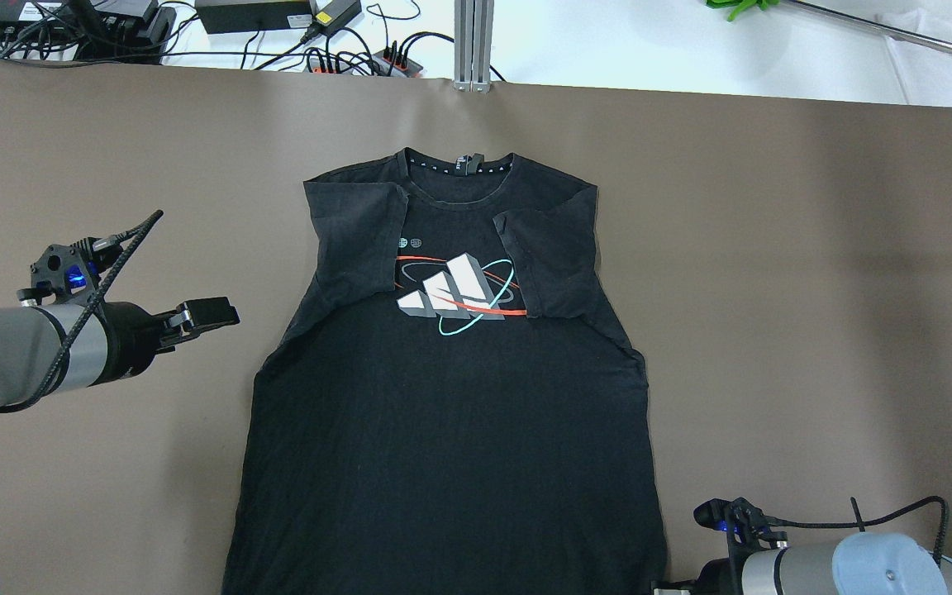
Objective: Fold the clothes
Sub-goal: 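Grasp the hem corners nearest the robot with both grippers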
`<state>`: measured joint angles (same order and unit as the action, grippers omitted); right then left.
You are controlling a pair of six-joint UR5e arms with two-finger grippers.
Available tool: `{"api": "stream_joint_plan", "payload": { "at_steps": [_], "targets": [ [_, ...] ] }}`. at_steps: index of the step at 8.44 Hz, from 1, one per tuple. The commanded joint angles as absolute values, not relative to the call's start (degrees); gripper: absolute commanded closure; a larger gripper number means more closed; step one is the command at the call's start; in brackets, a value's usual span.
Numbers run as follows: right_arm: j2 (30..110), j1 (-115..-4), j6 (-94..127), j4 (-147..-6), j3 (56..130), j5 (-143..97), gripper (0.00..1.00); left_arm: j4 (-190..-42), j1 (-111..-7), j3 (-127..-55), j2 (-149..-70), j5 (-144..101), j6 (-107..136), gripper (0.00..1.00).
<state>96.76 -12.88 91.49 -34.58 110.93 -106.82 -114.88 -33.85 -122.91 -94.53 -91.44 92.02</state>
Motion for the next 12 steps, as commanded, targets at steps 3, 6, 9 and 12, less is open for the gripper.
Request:
{"api": "stream_joint_plan", "payload": {
  "at_steps": [3, 6, 9, 12],
  "targets": [
    [96.7, -13.8, 90.8, -33.5, 111.6, -106.8, 1.00, -118.7, -18.4, -125.1, -89.6, -80.9, 100.6, 0.00],
    [96.2, -14.2, 90.8, -33.4, 111.7, -106.3, 1.00, -122.8, -6.4, -125.2, -84.5, -70.6, 105.0, 0.00],
    [96.2, -14.2, 90.8, -33.5, 111.8, -103.8, 0.98, -123.7, 3.4, -123.8, -82.3, -62.3, 108.8, 0.00],
    [96.3, -14.2, 90.6, -33.5, 111.8, -102.7, 1.00, -123.7, 7.8, -120.2, -82.6, -58.2, 111.2, 0.00]
  ]
}}
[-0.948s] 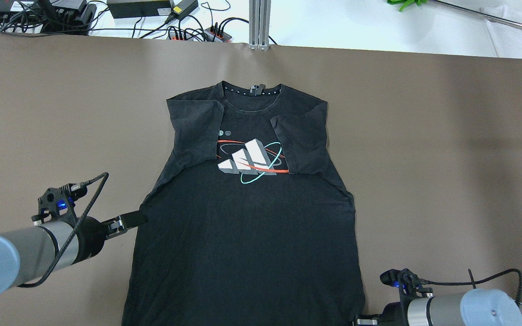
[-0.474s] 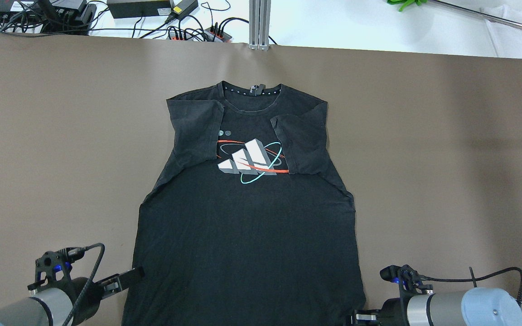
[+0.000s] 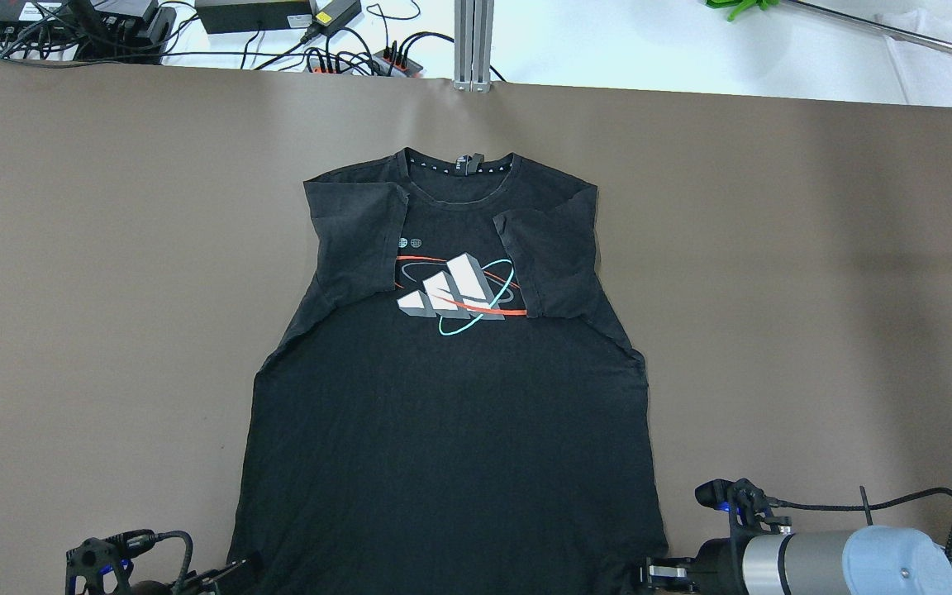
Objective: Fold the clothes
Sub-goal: 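Grasp the hem corners nearest the robot with both grippers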
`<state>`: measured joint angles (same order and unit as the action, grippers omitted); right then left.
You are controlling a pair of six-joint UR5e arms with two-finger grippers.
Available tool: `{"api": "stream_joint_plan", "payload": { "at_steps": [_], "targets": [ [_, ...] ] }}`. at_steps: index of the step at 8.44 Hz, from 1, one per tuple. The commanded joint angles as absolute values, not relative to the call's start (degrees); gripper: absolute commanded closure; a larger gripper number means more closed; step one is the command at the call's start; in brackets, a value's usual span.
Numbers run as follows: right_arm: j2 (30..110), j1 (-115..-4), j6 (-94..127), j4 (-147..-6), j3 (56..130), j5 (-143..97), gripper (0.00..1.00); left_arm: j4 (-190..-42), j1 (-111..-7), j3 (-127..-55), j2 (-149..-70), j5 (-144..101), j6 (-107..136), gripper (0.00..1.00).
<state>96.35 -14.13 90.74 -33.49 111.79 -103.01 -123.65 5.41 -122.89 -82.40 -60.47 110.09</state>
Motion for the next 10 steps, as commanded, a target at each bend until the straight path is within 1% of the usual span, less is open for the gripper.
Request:
{"api": "stream_joint_plan", "payload": {
  "at_steps": [1, 7, 8, 9, 10],
  "targets": [
    [96.2, -14.2, 90.6, -33.5, 111.9, -102.7, 1.00, -123.7, 7.9, -119.3, -82.8, -58.2, 111.3, 0.00],
    [96.2, -14.2, 90.6, -33.5, 112.8, -102.7, 1.00, -123.6, 11.8, -119.4, -84.2, -56.4, 111.2, 0.00],
    [96.2, -14.1, 90.6, -33.5, 112.8, -102.7, 1.00, -123.3, 12.2, -119.1, -84.8, -55.8, 111.2, 0.05],
    [96.2, -14.1, 90.6, -33.5, 112.8, -102.7, 1.00, -123.3, 12.5, -118.7, -85.1, -55.7, 111.2, 0.20],
    [96.2, -14.2, 90.7, -33.5, 112.8, -102.7, 1.00, -123.3, 12.4, -118.7, -85.1, -55.7, 111.2, 0.28]
  ]
}}
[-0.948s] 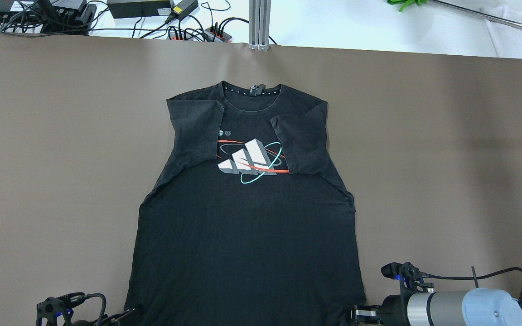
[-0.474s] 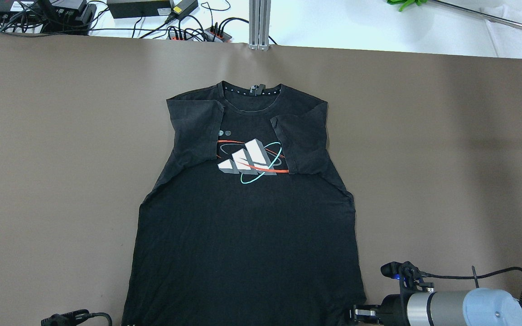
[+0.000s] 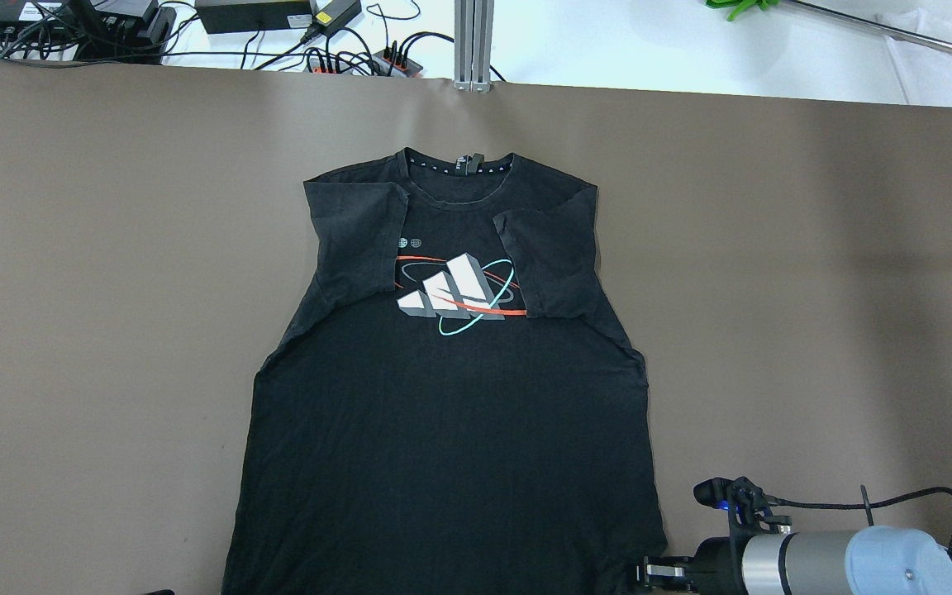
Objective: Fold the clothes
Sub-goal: 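Grasp the hem corners nearest the robot with both grippers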
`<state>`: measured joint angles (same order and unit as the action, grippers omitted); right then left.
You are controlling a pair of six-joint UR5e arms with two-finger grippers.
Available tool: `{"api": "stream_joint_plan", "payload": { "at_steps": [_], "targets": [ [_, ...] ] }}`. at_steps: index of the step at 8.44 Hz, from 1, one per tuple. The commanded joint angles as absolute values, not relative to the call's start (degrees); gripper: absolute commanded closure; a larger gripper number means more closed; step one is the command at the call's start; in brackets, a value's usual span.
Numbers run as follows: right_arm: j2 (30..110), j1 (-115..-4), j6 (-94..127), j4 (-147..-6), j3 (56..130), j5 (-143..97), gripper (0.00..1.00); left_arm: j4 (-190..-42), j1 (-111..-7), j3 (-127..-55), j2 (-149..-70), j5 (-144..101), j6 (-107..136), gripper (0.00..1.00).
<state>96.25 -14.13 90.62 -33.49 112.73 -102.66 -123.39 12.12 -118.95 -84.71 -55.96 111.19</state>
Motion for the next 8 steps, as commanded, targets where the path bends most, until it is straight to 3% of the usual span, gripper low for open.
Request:
{"api": "stream_joint_plan", "payload": {
  "at_steps": [1, 2, 3, 8],
  "targets": [
    [96.2, -14.2, 90.7, -33.5, 112.8, -102.7, 1.00, -123.3, 12.4, -118.7, -84.8, -55.7, 111.2, 0.23],
    [96.2, -14.2, 90.7, -33.5, 112.8, -102.7, 1.00, -123.3, 12.2, -118.7, -84.5, -55.7, 111.0, 0.06],
    [96.2, -14.2, 90.7, -33.5, 112.8, -102.7, 1.00, -123.3, 12.0, -119.3, -84.1, -55.7, 110.5, 0.01],
    [96.0, -14.1, 90.7, -33.5, 112.9, -102.7, 1.00, -123.3, 12.3, -118.2, -83.8, -55.7, 110.4, 0.01]
  ]
}}
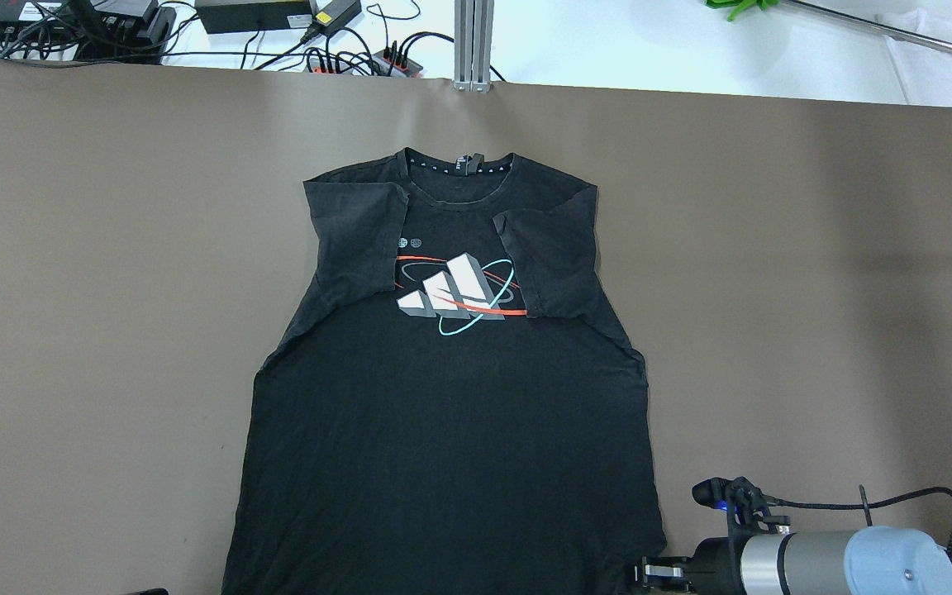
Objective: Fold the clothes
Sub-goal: 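Grasp the hem corners nearest the robot with both grippers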
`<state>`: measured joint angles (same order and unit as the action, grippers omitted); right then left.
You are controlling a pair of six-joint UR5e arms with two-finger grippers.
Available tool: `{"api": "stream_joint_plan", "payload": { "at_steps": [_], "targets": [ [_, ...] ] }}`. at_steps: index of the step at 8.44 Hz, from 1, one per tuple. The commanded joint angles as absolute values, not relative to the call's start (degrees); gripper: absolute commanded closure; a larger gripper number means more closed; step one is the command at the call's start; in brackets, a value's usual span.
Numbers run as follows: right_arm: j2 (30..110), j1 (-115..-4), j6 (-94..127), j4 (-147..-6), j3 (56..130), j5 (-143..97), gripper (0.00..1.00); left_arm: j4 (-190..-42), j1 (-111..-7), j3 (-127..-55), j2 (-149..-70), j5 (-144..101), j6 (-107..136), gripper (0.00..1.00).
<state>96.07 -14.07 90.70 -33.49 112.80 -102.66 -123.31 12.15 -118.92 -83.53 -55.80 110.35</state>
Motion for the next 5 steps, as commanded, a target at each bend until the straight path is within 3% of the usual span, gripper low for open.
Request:
{"api": "stream_joint_plan", "payload": {
  "at_steps": [1, 2, 3, 4, 5],
  "targets": [
    [96.0, -14.1, 90.7, -33.5, 112.9, -102.7, 1.00, -123.3, 12.3, -118.3, -84.2, -55.8, 110.4, 0.19],
    [96.0, -14.1, 90.7, -33.5, 112.9, -102.7, 1.00, -123.3, 12.3, -118.4, -84.2, -55.8, 110.4, 0.54],
    [96.0, -14.1, 90.7, -33.5, 112.9, -102.7, 1.00, -123.3, 12.2, -118.6, -84.2, -56.0, 110.3, 0.83],
    [95.9, -14.1, 90.7, -33.5, 112.9, -102.7, 1.00, -123.3, 12.1, -118.9, -84.2, -56.1, 110.3, 1.00],
    [95.7, -14.1, 90.7, -33.5, 112.9, -102.7, 1.00, -123.2, 12.1, -118.8, -84.2, -56.2, 110.3, 1.00]
  ]
}}
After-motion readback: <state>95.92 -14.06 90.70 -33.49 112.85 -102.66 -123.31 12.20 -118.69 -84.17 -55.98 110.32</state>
